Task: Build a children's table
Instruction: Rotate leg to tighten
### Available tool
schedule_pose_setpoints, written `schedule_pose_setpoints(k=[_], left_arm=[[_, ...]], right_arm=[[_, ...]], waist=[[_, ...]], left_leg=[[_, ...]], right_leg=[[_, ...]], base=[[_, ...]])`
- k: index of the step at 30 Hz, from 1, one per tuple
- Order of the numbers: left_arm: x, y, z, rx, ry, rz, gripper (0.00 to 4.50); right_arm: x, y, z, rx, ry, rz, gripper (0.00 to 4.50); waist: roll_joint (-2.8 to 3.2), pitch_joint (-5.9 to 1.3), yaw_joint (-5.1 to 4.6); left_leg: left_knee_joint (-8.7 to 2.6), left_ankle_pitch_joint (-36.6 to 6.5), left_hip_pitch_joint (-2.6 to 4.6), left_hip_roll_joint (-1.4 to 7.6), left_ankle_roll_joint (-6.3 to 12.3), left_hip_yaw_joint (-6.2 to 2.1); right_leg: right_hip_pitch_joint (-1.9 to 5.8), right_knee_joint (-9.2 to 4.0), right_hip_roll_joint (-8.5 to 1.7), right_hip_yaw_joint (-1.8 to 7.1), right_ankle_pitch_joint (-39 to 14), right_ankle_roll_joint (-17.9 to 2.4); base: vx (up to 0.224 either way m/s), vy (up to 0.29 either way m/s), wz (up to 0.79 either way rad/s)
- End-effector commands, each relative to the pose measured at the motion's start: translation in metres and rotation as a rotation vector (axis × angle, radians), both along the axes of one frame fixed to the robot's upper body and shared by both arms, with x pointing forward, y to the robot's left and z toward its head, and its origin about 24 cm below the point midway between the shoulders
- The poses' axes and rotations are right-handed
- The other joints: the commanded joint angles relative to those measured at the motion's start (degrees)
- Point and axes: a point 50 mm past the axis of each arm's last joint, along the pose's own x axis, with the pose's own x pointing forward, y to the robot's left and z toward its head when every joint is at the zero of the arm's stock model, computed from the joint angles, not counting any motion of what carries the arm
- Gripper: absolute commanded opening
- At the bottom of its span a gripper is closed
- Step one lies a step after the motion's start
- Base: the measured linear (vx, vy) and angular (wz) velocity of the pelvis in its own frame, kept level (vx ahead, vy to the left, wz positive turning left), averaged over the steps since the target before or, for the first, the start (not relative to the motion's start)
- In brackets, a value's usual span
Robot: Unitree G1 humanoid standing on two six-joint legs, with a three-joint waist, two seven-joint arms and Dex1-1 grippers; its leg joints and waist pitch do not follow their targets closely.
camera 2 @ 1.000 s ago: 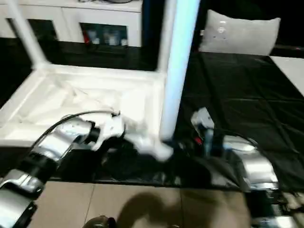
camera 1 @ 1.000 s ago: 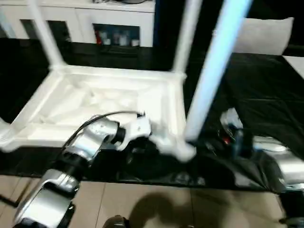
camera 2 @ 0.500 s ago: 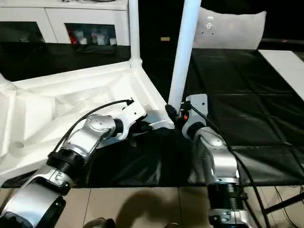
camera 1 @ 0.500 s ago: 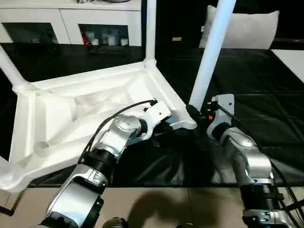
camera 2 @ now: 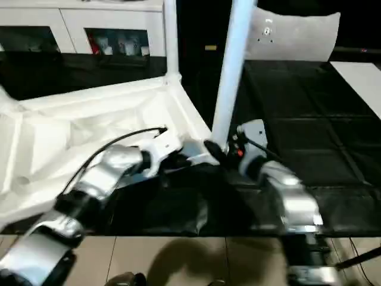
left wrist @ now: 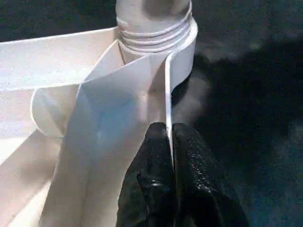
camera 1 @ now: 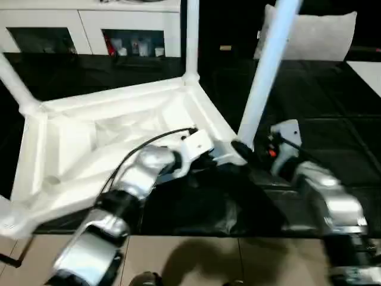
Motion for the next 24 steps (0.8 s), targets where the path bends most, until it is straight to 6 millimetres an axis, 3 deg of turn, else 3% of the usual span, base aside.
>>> schedule_pose_setpoints(k=[1, 2, 7, 8, 9, 10, 14, 15, 20, 24], left_arm=[[-0.007, -0.013, 0.009, -0.082, -0.035, -0.105, 0.00], [-0.014, -0.003, 0.006, -0.051, -0.024, -0.199, 0.00], [-0.018, 0.012, 0.004, 0.004, -0.005, -0.293, 0.00], [-0.020, 0.016, 0.004, 0.018, 0.005, -0.332, 0.00], [-0.020, 0.016, 0.004, 0.018, 0.005, -0.332, 0.00], [-0.022, 0.019, 0.005, 0.035, 0.015, -0.372, 0.00], [-0.025, 0.025, 0.006, 0.070, 0.030, -0.429, 0.00], [-0.026, 0.026, 0.006, 0.075, 0.032, -0.440, 0.00], [-0.030, 0.029, 0.008, 0.085, 0.046, -0.505, 0.00], [-0.031, 0.029, 0.009, 0.077, 0.050, -0.519, 0.00]], right_arm=[[-0.001, 0.003, 0.002, 0.000, -0.017, 0.054, 4.07], [-0.006, -0.007, 0.008, -0.062, -0.039, 0.185, 4.07], [-0.016, -0.013, 0.012, -0.103, -0.038, 0.392, 4.07], [-0.019, -0.013, 0.011, -0.106, -0.020, 0.441, 4.07], [-0.019, -0.013, 0.011, -0.106, -0.020, 0.441, 4.07], [-0.021, -0.013, 0.009, -0.109, 0.004, 0.488, 3.80], [-0.024, -0.012, 0.006, -0.107, 0.049, 0.561, 3.55], [-0.025, -0.012, 0.005, -0.103, 0.056, 0.578, 3.55], [-0.028, -0.013, -0.001, -0.104, 0.103, 0.662, 3.11], [-0.029, -0.012, -0.001, -0.080, 0.119, 0.693, 2.64]], waist=[[-1.13, -3.82, 0.16], [-1.25, -4.11, 0.42], [-1.31, -3.94, 0.83], [-1.71, -4.04, 0.82], [-1.53, -4.05, 0.96], [-1.76, -4.08, 0.85], [-1.64, -4.06, 1.13], [-2.02, -4.02, 1.17], [-1.76, -4.09, 1.48], [-1.97, -4.16, 1.50]], left_leg=[[-2.94, -10.55, 1.69, 2.03, 4.33, -0.80], [-2.86, -11.28, 1.82, 2.13, 4.30, -0.92], [-2.86, -11.71, 1.64, 2.28, 4.56, -0.78], [-2.81, -11.74, 1.67, 2.28, 4.63, -0.73], [-2.79, -11.53, 1.64, 2.37, 4.78, -0.79], [-2.72, -11.02, 1.63, 2.38, 4.86, -0.69], [-2.65, -11.69, 1.67, 2.42, 4.46, -0.68], [-2.65, -11.95, 1.68, 2.45, 4.40, -0.64], [-2.73, -12.57, 1.88, 2.59, 3.73, -0.73], [-2.63, -12.55, 1.81, 2.51, 3.76, -0.70]], right_leg=[[2.29, -4.15, -2.45, 1.17, -5.82, -12.85], [2.38, -4.08, -2.56, 1.04, -6.33, -13.09], [2.36, -3.82, -2.59, 1.06, -6.95, -13.33], [2.42, -3.80, -2.59, 1.03, -7.04, -13.41], [2.44, -3.68, -2.68, 1.01, -7.03, -13.65], [2.30, -3.55, -2.57, 1.00, -6.27, -14.03], [2.20, -3.50, -2.66, 0.98, -7.58, -14.62], [2.17, -3.52, -2.66, 1.00, -7.94, -14.56], [2.03, -3.49, -2.72, 0.99, -8.64, -14.57], [2.12, -3.29, -2.68, 0.96, -7.51, -14.96]], base=[[0.000, 0.000, 0.00], [0.000, 0.000, 0.00], [0.000, 0.000, 0.00], [0.000, 0.000, 0.00], [0.000, 0.000, 0.00], [0.000, 0.000, 0.00], [0.000, 0.000, 0.00], [0.000, 0.000, 0.00], [0.000, 0.000, 0.00], [0.000, 0.000, 0.00]])
